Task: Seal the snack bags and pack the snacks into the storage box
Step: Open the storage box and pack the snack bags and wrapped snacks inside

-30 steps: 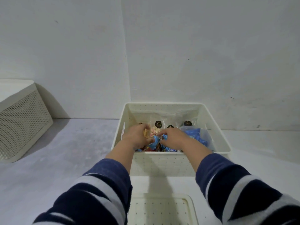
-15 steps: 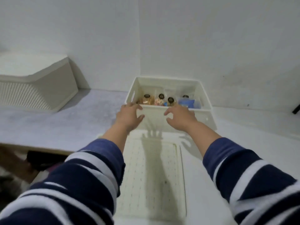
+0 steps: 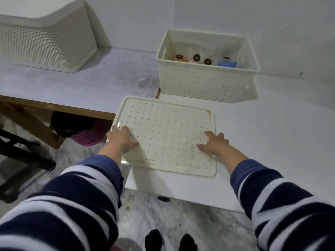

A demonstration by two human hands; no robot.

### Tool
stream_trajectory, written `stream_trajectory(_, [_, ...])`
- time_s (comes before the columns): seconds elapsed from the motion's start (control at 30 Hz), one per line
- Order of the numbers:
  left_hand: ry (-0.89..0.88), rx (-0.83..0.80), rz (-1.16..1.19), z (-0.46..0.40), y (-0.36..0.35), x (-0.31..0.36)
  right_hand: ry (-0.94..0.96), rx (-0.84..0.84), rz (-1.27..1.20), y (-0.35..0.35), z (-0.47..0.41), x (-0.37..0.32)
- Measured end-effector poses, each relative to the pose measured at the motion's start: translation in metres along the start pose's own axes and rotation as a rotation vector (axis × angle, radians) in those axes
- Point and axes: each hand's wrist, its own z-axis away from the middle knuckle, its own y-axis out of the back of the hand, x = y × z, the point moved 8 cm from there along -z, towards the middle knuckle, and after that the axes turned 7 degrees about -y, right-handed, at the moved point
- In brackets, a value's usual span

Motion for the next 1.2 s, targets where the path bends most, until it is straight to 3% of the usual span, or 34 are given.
stream_trajectory(0.23, [0.041, -0.002, 0.161, -0.007, 0.001, -0.017, -0.109, 0.068, -0.281, -0.008, -0.003, 0.003])
stream_trajectory(0.47, [0.015, 0.051, 0.317, 0.002, 0.023, -0.016, -0.149, 0.241, -0.392, 0.007, 0.023, 0.000])
stream_trajectory(0.77, [-0.191, 0.322, 0.360, 0.006, 0.115, 0.023, -0.020, 0.494, -0.544, 0.109, 0.063, -0.020])
stream_trajectory(1.2, [-0.308, 0.379, 0.356, -0.072, 0.198, 0.152, -0.037, 0.552, -0.513, 0.252, 0.010, -0.019])
